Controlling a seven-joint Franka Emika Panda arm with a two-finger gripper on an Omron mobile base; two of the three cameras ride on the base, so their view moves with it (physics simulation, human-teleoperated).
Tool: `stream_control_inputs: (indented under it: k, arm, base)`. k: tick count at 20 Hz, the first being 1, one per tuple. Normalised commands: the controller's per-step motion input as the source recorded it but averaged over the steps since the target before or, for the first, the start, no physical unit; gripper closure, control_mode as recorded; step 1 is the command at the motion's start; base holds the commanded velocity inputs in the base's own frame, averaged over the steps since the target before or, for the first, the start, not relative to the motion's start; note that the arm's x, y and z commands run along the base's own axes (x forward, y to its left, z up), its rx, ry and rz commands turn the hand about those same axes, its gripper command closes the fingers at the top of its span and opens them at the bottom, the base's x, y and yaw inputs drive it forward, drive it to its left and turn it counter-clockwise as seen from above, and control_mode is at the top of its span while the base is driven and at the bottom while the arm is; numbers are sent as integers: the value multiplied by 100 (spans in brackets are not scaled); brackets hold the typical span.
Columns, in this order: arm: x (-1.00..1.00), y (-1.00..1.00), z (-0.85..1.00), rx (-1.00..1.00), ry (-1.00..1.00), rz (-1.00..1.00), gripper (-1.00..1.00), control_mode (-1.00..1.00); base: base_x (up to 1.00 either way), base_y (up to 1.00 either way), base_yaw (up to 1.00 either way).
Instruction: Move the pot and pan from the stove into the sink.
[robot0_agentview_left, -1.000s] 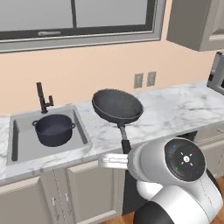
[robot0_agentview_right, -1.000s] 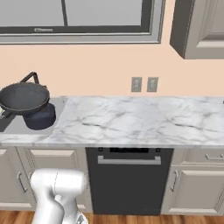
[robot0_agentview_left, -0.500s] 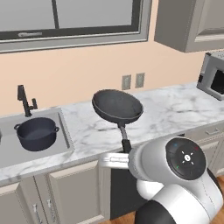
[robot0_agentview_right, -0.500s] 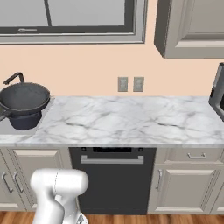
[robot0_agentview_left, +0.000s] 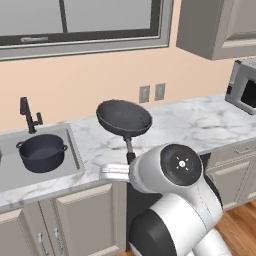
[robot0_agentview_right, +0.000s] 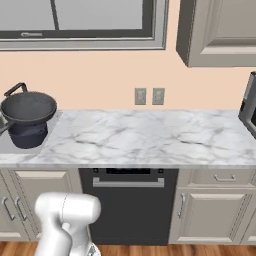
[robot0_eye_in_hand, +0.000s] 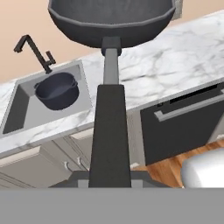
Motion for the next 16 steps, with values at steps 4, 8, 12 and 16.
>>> stream_control_inputs:
  k: [4, 8, 12, 16]
  arm:
    - [40, 40, -5, -1, 0, -1, 100, -100]
    - [49, 48, -3, -3, 4, -2, 100, -100]
    - [55, 52, -3, -3, 10, -2, 100, -100]
    - [65, 63, -7, -6, 12, -3, 100, -100]
  base:
    - [0, 0, 0]
    - [0, 0, 0]
    - [0, 0, 0]
    - [0, 0, 0]
